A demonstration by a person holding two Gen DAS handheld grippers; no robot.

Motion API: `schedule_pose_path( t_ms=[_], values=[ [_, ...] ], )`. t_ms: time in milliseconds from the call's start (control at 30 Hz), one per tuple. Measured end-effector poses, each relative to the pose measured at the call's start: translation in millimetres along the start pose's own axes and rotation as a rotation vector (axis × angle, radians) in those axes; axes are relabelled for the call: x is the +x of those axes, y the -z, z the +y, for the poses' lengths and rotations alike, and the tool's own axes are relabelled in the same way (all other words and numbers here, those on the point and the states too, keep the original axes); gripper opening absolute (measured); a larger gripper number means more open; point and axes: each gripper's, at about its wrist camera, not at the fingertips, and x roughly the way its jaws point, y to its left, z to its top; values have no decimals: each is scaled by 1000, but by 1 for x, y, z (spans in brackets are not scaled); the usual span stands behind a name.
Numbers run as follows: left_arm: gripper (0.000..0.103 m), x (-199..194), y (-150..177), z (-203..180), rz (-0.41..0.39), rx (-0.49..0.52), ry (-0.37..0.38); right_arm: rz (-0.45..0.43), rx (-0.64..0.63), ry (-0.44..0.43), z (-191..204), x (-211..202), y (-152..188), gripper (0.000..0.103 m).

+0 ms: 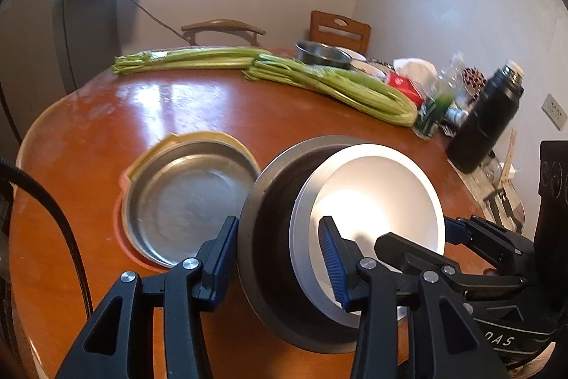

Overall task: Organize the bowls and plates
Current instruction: 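Carry the steel bowl stack with the left tool toward the steel tray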

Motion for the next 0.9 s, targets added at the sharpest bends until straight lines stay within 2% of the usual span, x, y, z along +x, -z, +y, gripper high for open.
schedule_pose_path(
  t_ms=[433, 767, 900],
  values=[
    [45, -19, -28, 56, -61, -51, -58, -26, -84, -48, 50, 32, -48, 62],
    [45, -31, -46, 91, -97, -82, -92, -14, -126, -81, 78, 54, -65, 62],
    [45, -27, -48, 102, -90, -94, -100, -6, -137, -92, 84, 63, -68, 62]
  ],
)
